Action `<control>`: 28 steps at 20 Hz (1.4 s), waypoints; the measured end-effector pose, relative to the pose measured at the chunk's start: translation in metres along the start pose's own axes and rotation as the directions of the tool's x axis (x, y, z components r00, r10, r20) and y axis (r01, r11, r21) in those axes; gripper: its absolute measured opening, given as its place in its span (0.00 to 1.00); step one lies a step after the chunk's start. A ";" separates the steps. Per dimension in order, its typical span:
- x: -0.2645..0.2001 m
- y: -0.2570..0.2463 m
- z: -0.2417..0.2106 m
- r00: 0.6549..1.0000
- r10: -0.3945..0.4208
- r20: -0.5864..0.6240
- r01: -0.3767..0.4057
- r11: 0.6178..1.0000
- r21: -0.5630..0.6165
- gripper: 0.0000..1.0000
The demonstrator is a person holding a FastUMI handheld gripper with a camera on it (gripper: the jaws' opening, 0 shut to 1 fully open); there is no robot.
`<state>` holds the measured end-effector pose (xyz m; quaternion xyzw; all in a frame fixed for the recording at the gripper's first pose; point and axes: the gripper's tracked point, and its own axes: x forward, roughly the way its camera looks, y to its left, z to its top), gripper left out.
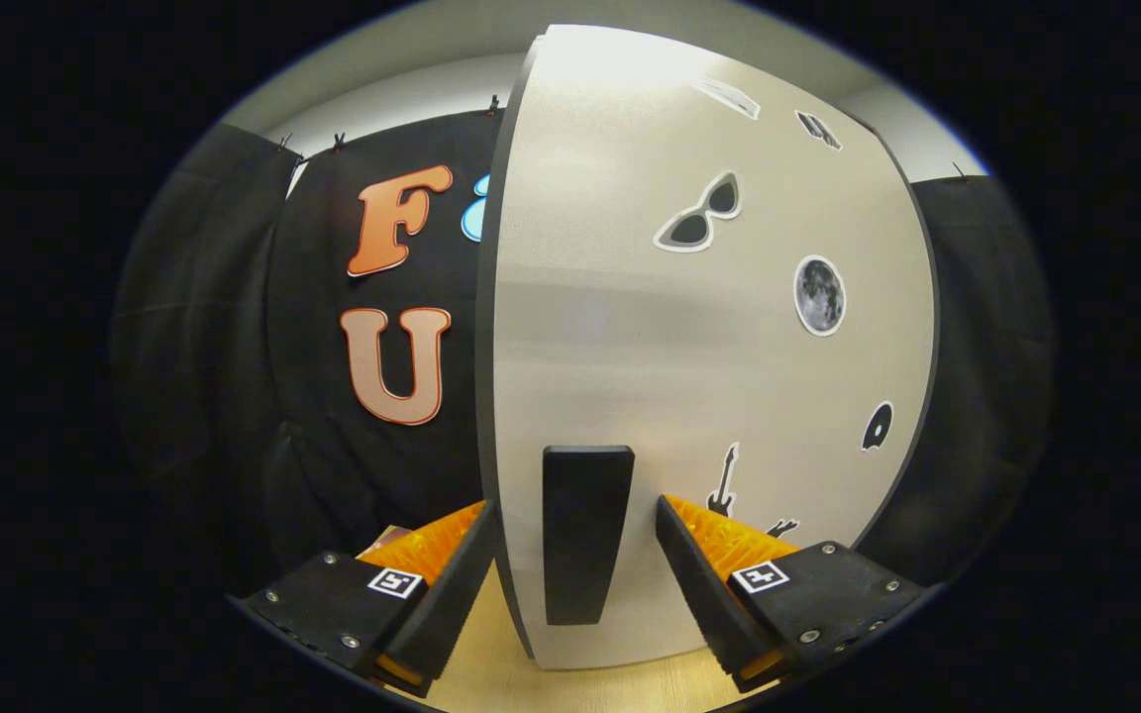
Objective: Open the shoe cabinet door, grab the shoes and put them into the shoe cabinet, then close the shoe cabinet door.
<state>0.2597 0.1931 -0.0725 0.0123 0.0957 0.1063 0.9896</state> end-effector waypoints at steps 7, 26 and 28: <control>-0.029 0.004 0.041 0.997 0.079 0.020 -0.081 0.995 0.058 0.98; -0.257 -0.168 0.078 0.966 -0.205 0.158 0.210 0.978 -0.015 0.97; -0.275 -0.189 0.079 0.950 -0.264 0.170 0.270 0.963 -0.017 0.97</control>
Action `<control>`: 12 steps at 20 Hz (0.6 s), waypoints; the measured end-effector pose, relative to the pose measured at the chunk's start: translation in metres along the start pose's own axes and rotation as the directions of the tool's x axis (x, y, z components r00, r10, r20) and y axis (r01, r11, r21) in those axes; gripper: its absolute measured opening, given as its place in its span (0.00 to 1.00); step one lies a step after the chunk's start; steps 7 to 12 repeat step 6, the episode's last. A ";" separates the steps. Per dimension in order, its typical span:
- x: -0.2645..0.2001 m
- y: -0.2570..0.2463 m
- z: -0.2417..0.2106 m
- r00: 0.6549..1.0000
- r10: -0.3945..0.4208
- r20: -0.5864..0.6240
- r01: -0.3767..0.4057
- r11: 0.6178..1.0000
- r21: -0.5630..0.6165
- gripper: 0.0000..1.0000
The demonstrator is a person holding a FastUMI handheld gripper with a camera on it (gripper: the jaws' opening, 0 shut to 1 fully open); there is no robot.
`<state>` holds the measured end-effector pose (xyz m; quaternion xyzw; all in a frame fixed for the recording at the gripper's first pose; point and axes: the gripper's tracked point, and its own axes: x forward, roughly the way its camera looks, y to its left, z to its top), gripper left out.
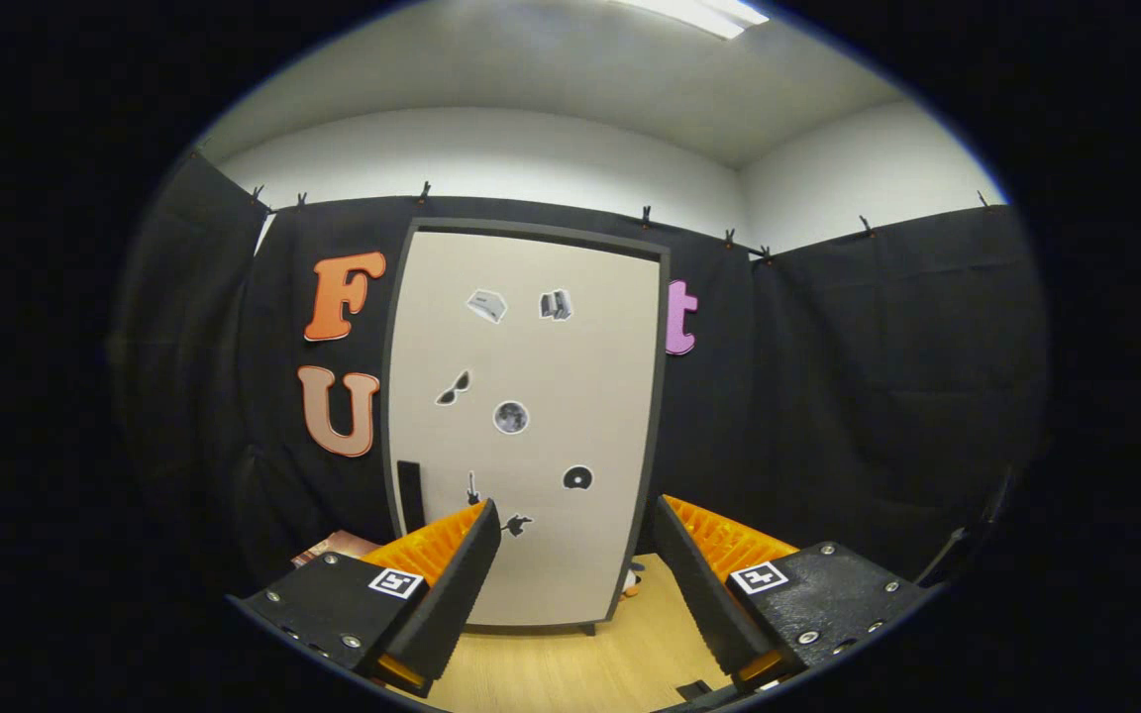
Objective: Open the shoe cabinet door, grab the shoes and put them into the shoe cabinet, then close the shoe cabinet door.
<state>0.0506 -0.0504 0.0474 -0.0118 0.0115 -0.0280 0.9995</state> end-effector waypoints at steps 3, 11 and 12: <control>-0.014 -0.026 0.003 0.999 -0.052 0.015 0.052 0.999 0.004 0.97; -0.020 -0.054 -0.003 0.995 -0.096 0.031 0.096 0.995 0.003 0.97; -0.020 -0.054 -0.003 0.995 -0.096 0.031 0.096 0.995 0.003 0.97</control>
